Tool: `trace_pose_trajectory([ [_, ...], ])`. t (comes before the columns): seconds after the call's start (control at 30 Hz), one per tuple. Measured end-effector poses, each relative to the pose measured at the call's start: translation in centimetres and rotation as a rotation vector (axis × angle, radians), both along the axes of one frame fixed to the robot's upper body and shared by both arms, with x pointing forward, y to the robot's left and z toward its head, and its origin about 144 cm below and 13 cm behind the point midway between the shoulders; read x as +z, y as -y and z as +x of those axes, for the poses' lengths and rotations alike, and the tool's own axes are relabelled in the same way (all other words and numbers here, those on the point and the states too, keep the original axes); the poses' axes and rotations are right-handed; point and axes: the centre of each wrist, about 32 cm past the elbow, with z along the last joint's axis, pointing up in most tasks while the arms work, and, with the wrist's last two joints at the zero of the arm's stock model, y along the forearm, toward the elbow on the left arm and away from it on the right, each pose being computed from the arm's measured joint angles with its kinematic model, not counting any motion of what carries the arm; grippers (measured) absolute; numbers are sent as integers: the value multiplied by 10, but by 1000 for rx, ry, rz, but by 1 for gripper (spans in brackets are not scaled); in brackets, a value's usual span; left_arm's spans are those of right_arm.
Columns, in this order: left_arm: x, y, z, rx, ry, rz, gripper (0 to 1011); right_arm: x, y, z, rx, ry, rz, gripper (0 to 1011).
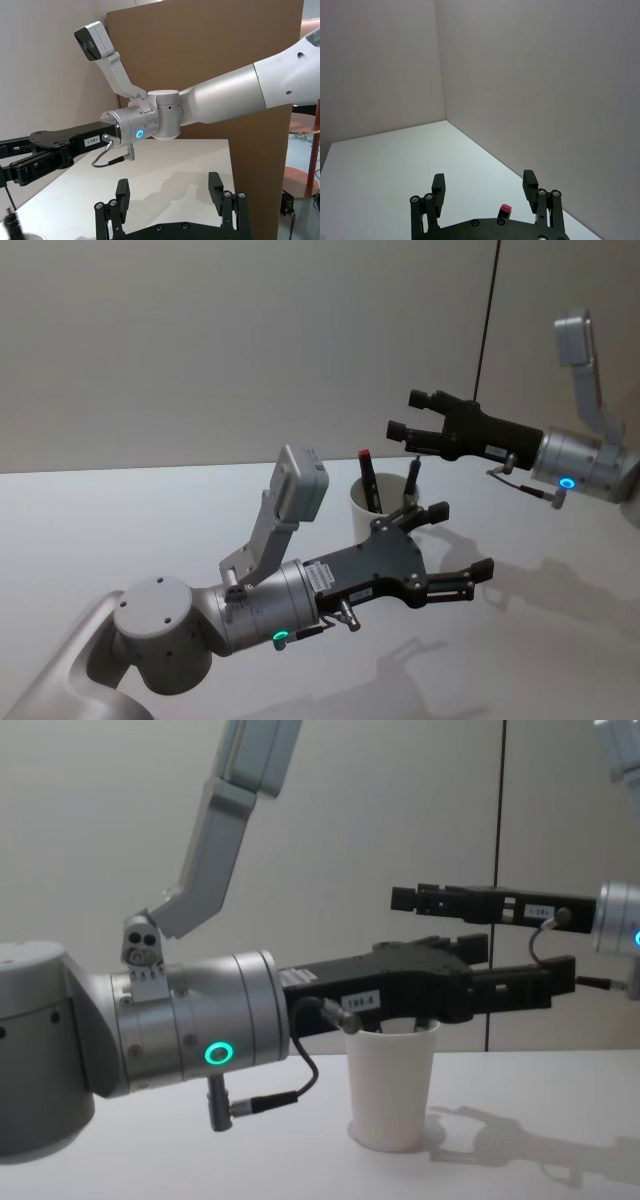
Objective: Place the pen into the pen holder.
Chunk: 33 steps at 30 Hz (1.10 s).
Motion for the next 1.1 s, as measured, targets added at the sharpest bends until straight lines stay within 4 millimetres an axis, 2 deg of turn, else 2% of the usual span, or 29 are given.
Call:
trace_pose_trajectory([
  [0.1,0,0,0,0,0,0,1000,1,0,0,-1,1,-1,1001],
  [1.1,0,0,0,0,0,0,1000,2,2,1,-6,3,-4,1001],
])
